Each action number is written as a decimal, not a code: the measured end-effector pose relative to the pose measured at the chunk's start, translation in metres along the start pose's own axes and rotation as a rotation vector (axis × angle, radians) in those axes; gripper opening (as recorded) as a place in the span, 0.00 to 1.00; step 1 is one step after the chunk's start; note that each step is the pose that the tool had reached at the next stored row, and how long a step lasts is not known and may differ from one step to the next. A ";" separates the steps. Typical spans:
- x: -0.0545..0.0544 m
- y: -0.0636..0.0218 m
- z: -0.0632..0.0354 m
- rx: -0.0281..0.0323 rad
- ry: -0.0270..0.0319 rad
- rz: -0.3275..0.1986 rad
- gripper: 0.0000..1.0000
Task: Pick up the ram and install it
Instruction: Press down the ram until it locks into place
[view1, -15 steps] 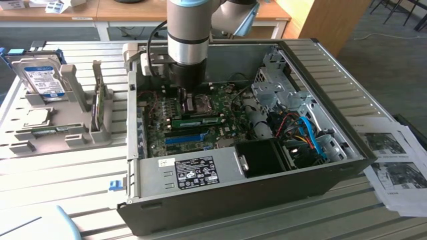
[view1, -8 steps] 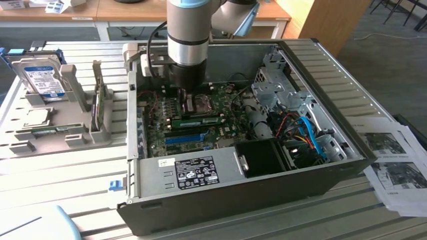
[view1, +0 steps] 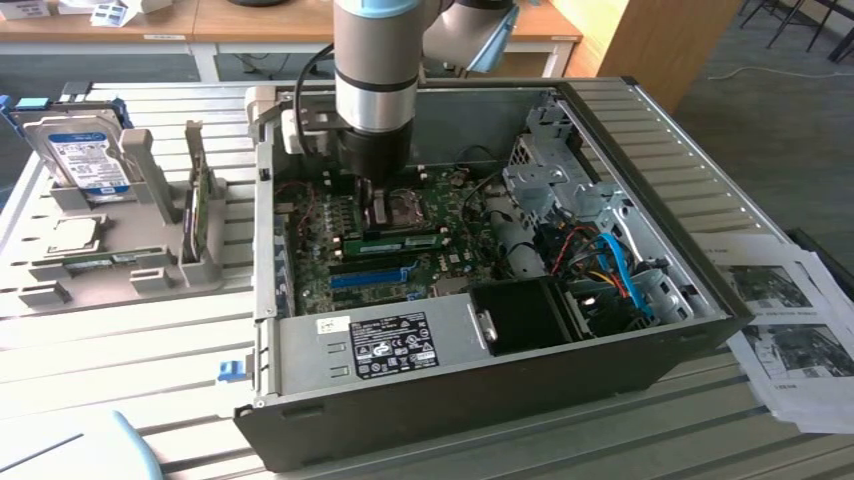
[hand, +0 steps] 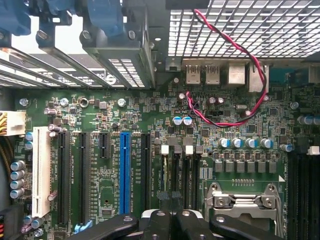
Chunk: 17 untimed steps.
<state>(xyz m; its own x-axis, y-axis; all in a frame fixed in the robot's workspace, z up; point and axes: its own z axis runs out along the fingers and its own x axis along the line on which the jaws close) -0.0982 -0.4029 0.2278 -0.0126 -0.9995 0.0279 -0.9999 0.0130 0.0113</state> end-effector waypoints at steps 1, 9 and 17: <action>0.000 0.0000 0.0003 -0.0001 0.0002 0.000 0.09; 0.000 0.0000 0.0017 -0.0001 0.0002 0.000 0.09; 0.000 0.0000 0.0025 -0.0001 0.0001 0.000 0.09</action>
<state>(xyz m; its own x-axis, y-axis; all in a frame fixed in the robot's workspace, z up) -0.0983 -0.4033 0.2253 -0.0127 -0.9995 0.0280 -0.9998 0.0131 0.0114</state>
